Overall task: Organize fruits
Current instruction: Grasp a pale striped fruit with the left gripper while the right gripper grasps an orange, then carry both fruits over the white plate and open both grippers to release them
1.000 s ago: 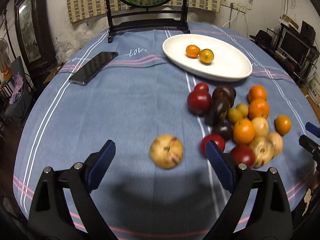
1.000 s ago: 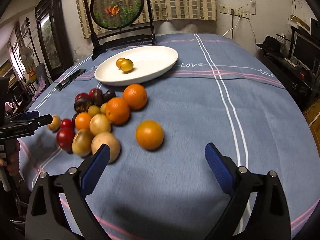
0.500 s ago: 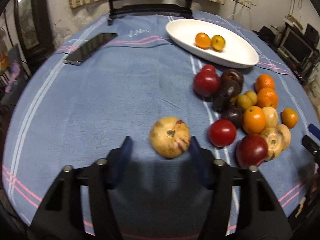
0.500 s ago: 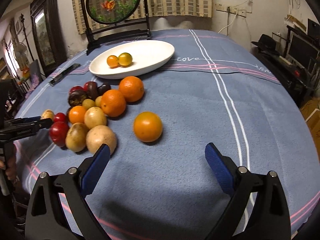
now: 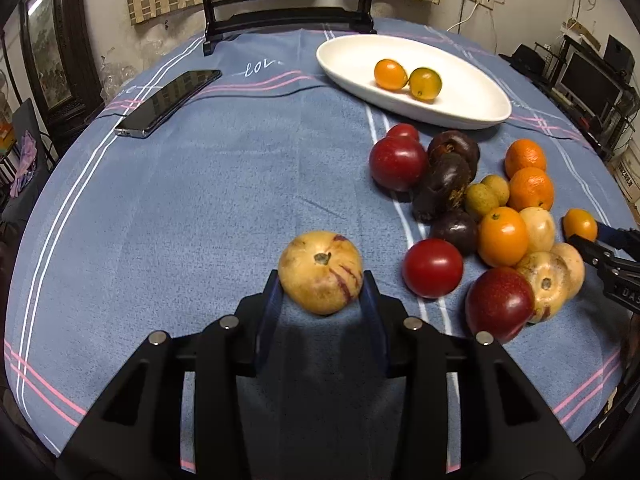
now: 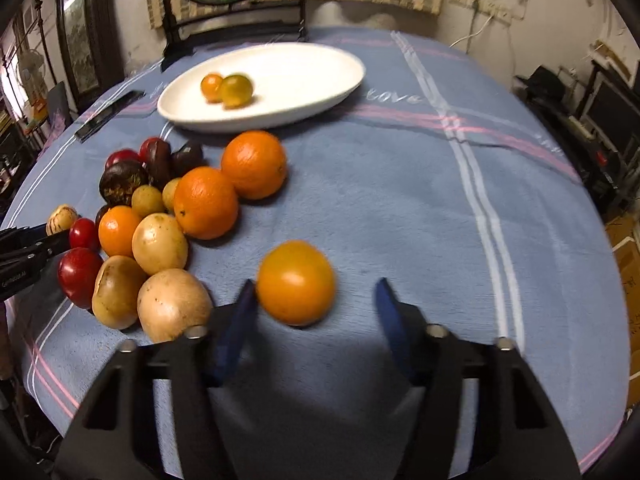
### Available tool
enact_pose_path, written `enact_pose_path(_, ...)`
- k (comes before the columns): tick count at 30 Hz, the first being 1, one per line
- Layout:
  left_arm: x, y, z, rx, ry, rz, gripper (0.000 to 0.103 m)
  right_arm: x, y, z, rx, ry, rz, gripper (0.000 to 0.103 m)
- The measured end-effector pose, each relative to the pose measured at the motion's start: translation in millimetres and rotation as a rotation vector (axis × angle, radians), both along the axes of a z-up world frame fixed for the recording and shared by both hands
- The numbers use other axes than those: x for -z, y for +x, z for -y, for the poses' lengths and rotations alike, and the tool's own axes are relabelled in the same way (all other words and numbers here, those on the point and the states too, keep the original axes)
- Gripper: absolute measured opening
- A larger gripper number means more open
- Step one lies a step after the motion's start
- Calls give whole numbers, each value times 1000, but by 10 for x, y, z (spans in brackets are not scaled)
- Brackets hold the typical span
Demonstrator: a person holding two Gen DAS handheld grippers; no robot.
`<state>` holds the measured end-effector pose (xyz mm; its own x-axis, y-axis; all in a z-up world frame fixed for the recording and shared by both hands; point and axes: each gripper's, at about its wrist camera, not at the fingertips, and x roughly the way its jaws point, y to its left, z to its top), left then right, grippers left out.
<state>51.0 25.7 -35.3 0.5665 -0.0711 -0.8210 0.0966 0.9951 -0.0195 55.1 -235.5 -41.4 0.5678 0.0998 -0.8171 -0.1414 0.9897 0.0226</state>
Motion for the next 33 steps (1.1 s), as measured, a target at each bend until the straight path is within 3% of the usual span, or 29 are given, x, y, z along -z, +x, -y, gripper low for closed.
enact_pose_path(2,2,8,2,0,2,2,39,-2,5,-16,-1,10,16,38)
enact_pose_path(10,-146,-67,-25,9,-7,42,39,-208,-208,113,5,114,68,38)
enact_pose_path(19,-635,-76,114,78,-4,144,39,-599,-340,166,-36,166,159,38)
enact_pose_path(28,-901,438,460,132,-2,190,39,-951,119,-1,-64,168,224,38)
enact_pose_path(33,-904,862,662,133,22,181,39,-886,597,-148,-33,142,187,38)
